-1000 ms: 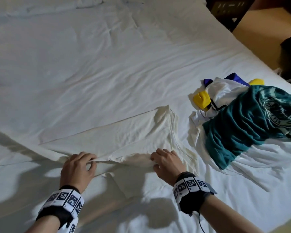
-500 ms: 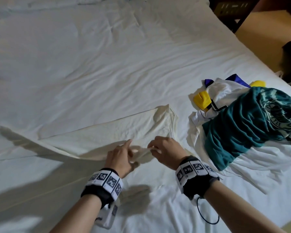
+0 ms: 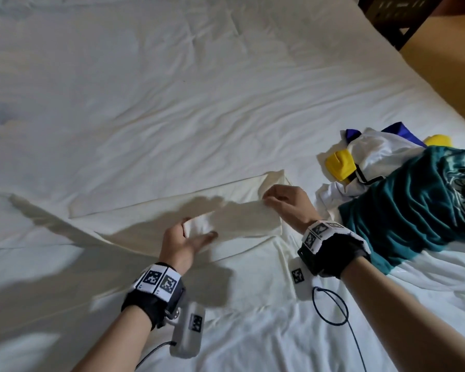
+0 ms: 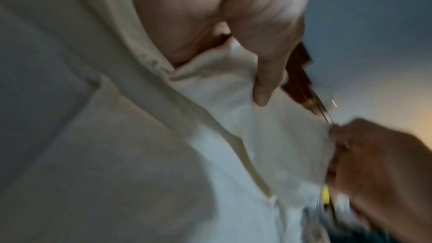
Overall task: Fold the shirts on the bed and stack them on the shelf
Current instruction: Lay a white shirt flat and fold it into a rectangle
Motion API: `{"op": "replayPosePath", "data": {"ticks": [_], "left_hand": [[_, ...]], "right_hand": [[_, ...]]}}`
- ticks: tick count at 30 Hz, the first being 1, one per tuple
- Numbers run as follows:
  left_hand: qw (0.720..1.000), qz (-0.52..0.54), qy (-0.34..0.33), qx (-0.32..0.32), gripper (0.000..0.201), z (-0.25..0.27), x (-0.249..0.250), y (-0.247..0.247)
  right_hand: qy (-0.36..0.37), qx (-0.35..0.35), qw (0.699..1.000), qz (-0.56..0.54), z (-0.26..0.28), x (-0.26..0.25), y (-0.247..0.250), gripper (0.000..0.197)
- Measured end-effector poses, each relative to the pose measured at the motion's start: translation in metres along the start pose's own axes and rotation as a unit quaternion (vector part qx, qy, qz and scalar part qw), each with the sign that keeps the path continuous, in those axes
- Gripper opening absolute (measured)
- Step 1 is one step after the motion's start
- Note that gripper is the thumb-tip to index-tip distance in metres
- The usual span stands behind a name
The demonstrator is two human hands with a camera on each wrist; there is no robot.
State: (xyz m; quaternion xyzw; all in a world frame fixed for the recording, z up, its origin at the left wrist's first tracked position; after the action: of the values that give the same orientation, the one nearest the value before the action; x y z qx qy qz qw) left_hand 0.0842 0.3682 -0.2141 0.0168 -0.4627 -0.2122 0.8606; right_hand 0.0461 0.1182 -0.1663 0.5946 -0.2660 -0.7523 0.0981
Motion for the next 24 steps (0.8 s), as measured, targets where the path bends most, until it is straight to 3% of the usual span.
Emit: {"op": "replayPosePath", "data": {"ticks": [2, 5, 7, 9, 14, 17, 21, 24], "left_hand": [[0.998, 0.046, 0.025, 0.038, 0.033, -0.003, 0.0, 0.003], [0.99, 0.076, 0.074, 0.096, 0.031, -0.008, -0.008, 0.004], [0.986, 0.062, 0.091, 0.123, 0.028, -0.011, -0.011, 0.006], [0.985, 0.049, 0.099, 0.13, 0.024, -0.012, -0.011, 0.008], [0.988, 0.029, 0.04, 0.149, 0.014, -0.012, -0.013, 0.01], [0.987, -0.001, 0.025, 0.158, 0.018, -0.018, -0.018, 0.007], [0.987, -0.02, 0.024, 0.161, 0.022, -0.024, -0.019, 0.006], [0.987, -0.025, 0.037, 0.154, 0.02, -0.024, -0.017, 0.005]], "right_hand": [[-0.055, 0.058, 0.994, -0.076, -0.008, 0.002, -0.012, 0.005], [-0.124, 0.064, 0.985, -0.097, -0.007, 0.015, -0.025, 0.035], [-0.131, 0.049, 0.988, -0.061, -0.002, 0.024, -0.027, 0.047], [-0.143, 0.047, 0.989, -0.013, 0.001, 0.031, -0.026, 0.047], [-0.136, 0.059, 0.987, 0.057, -0.005, 0.035, -0.023, 0.019], [-0.155, 0.07, 0.983, 0.07, -0.01, 0.03, -0.025, 0.028], [-0.217, 0.186, 0.955, 0.082, -0.024, 0.037, -0.025, 0.056], [-0.271, 0.192, 0.943, 0.036, -0.043, 0.041, -0.02, 0.043]]}}
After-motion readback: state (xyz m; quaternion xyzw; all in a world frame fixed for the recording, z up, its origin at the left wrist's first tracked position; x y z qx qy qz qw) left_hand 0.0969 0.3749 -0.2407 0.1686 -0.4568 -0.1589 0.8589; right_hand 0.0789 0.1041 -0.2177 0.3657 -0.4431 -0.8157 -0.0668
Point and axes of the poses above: each hand's wrist, its own z-axis away from the middle knuckle, its own y-axis out of the back of the hand, x = y × z, the point moved 1 cm from there along -z, towards the middle knuckle, and after that the axes turned 8 degrees about y, right-handed, at the moved point
